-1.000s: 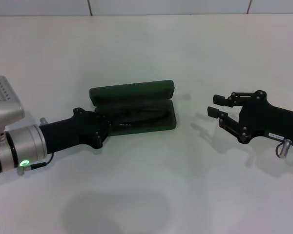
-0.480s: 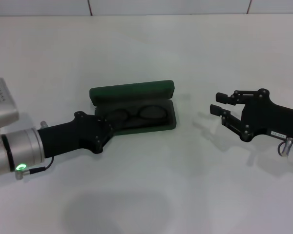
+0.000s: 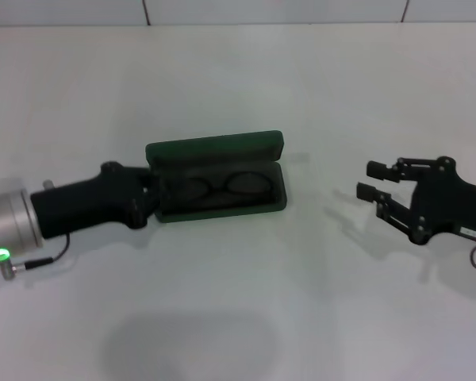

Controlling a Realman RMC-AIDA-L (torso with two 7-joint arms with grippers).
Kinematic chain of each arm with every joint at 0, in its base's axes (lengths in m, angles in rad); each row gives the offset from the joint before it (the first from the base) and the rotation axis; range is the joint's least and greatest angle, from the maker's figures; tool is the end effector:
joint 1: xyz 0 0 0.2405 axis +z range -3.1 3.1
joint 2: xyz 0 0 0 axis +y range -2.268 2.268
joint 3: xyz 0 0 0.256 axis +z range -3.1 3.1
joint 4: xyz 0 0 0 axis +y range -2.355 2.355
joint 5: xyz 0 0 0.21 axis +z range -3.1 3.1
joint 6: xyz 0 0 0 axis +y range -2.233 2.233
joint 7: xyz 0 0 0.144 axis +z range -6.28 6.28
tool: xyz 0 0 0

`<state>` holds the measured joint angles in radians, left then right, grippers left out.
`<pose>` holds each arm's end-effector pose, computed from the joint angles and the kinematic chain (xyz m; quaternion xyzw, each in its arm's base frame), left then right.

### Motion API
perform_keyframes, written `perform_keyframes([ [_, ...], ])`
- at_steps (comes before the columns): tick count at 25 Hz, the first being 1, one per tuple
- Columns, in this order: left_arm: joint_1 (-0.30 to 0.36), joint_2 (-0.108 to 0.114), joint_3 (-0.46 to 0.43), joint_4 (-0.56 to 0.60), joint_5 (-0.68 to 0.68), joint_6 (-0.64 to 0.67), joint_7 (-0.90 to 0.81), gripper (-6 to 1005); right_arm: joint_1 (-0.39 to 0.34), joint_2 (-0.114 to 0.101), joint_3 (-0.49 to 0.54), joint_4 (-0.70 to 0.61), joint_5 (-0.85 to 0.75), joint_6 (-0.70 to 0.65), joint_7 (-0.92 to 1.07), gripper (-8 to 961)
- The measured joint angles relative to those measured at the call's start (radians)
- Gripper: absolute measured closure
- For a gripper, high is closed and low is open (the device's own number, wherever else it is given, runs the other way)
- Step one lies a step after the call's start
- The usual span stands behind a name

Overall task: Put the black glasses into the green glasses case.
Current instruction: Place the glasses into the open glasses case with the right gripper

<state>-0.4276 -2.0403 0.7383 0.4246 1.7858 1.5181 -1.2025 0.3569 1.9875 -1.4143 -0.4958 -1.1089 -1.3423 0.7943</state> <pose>-0.2984 0.2958 -0.0144 -0.9015 -0.2603 -0.3046 0.1639 0.2741 0.3027 -0.0266 -0.9237 0.0655 0.2981 0.2317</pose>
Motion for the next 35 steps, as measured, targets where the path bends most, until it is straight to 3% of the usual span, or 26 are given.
perform_keyframes([
  [4, -0.015, 0.007, 0.004, 0.052, 0.009, 0.002, -0.084, 955, -0.002, -0.016, 0.009, 0.061, 0.0, -0.061, -0.014, 668],
  [10, -0.029, 0.025, 0.008, 0.061, 0.087, -0.041, -0.157, 954, -0.006, -0.014, 0.01, 0.095, 0.0, -0.082, -0.033, 616],
  [16, -0.044, 0.008, 0.008, 0.054, 0.137, -0.164, -0.167, 953, -0.022, -0.014, 0.009, 0.097, -0.002, -0.082, -0.051, 414],
  [21, -0.058, 0.005, 0.008, 0.051, 0.14, -0.191, -0.168, 952, -0.026, -0.014, 0.009, 0.099, -0.021, -0.083, -0.051, 182],
  [35, -0.077, -0.01, 0.01, 0.051, 0.165, -0.292, -0.163, 950, -0.021, -0.01, 0.005, 0.106, -0.023, -0.08, -0.051, 142],
])
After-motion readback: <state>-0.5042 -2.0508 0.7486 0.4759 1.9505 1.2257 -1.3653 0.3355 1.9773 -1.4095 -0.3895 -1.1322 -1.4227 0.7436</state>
